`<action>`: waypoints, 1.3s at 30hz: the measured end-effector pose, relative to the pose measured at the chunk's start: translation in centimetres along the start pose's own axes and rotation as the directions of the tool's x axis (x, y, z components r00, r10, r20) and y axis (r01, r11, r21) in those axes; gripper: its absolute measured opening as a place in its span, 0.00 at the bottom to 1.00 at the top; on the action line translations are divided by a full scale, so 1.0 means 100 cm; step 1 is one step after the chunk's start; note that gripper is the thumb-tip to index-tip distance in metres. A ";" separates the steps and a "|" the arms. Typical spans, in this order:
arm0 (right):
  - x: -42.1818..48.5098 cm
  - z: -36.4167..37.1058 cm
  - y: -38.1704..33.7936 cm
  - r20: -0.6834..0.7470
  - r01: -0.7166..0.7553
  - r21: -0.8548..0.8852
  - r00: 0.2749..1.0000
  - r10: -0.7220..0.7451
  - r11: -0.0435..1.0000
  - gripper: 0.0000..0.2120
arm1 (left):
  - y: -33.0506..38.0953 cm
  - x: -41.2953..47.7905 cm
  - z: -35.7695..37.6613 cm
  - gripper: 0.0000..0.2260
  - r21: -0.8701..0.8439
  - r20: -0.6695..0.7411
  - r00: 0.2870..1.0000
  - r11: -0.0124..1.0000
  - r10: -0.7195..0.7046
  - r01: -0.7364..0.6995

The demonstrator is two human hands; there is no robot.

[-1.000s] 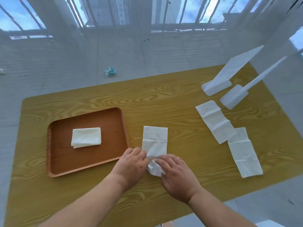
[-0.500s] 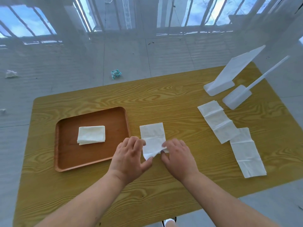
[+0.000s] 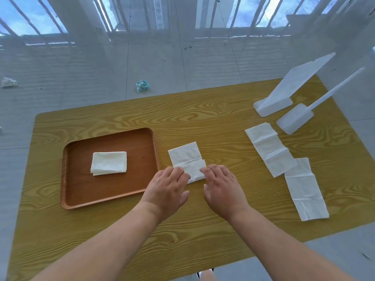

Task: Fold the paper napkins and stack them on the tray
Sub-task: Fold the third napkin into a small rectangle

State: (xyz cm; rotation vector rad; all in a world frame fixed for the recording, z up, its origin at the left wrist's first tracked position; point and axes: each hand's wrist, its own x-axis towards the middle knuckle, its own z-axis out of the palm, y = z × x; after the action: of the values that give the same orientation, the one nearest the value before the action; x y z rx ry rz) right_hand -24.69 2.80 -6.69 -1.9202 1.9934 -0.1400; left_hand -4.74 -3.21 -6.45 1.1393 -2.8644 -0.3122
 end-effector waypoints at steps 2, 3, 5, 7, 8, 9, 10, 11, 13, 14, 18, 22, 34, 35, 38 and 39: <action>0.002 0.001 -0.006 0.056 0.083 -0.006 0.995 -0.083 0.996 0.20 | -0.003 0.006 -0.002 0.18 0.046 0.045 0.999 0.999 0.003 -0.005; 0.002 0.002 -0.009 0.080 0.120 -0.010 0.990 -0.119 0.993 0.19 | -0.005 0.009 -0.003 0.17 0.071 0.066 0.998 0.997 -0.011 0.006; -0.001 0.002 -0.013 0.101 0.173 -0.015 0.980 -0.170 0.985 0.18 | -0.007 0.013 -0.004 0.14 0.132 0.106 0.994 0.991 -0.018 0.004; -0.007 0.003 -0.016 0.099 0.193 -0.010 0.977 -0.191 0.981 0.18 | -0.007 0.013 -0.003 0.08 0.175 0.134 0.991 0.983 0.021 -0.045; -0.009 0.004 -0.015 0.098 0.192 -0.011 0.977 -0.190 0.981 0.20 | -0.007 0.012 -0.002 0.07 0.182 0.140 0.989 0.981 0.039 -0.064; -0.012 0.005 -0.014 0.108 0.179 -0.017 0.978 -0.177 0.984 0.22 | -0.006 0.011 -0.002 0.06 0.171 0.142 0.989 0.983 0.049 -0.073; -0.014 0.006 -0.013 0.123 0.160 -0.026 0.980 -0.156 0.987 0.25 | -0.006 0.008 -0.001 0.06 0.132 0.143 0.988 0.989 0.052 -0.071; -0.014 0.005 -0.012 0.132 0.136 -0.029 0.983 -0.131 0.990 0.27 | -0.006 0.005 0.000 0.08 0.073 0.130 0.990 0.996 0.047 -0.057; -0.011 0.004 -0.010 0.130 0.099 -0.004 0.987 -0.098 0.995 0.26 | -0.008 -0.001 -0.001 0.10 -0.057 0.116 0.993 0.998 0.010 -0.003; -0.008 0.002 -0.010 0.131 0.085 0.015 0.988 -0.087 0.996 0.22 | -0.009 -0.004 -0.002 0.11 -0.115 0.115 0.993 0.993 -0.008 0.022; 0.005 -0.004 -0.014 0.157 -0.025 0.145 0.988 0.002 0.989 0.05 | -0.017 -0.011 -0.009 0.16 -0.235 0.113 0.987 0.963 -0.110 0.134; 0.020 -0.009 -0.021 0.130 -0.223 0.297 0.973 0.192 0.929 0.13 | -0.024 -0.007 -0.012 0.22 -0.237 -0.002 0.965 0.937 -0.263 0.255; 0.016 0.002 -0.019 0.084 -0.278 0.185 0.960 0.267 0.942 0.09 | -0.024 0.023 0.001 0.16 0.142 0.128 0.992 0.989 0.009 -0.027; 0.016 0.002 -0.019 0.076 -0.282 0.200 0.959 0.272 0.939 0.09 | -0.024 0.028 0.001 0.11 0.180 0.109 0.993 0.982 0.034 -0.053; 0.017 0.002 -0.018 0.107 -0.349 0.250 0.937 0.333 0.903 0.14 | -0.023 0.038 -0.002 0.04 0.249 0.074 0.994 0.963 0.086 -0.102; 0.017 0.002 -0.017 0.128 -0.387 0.262 0.922 0.366 0.884 0.18 | -0.023 0.040 -0.002 0.05 0.244 0.065 0.994 0.964 0.092 -0.105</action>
State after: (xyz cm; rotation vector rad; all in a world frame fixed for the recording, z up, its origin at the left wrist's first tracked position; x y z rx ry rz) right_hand -23.01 1.00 -6.62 -1.3167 2.1215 -0.2311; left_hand -6.11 -7.61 -6.82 1.0282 -3.0616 0.0213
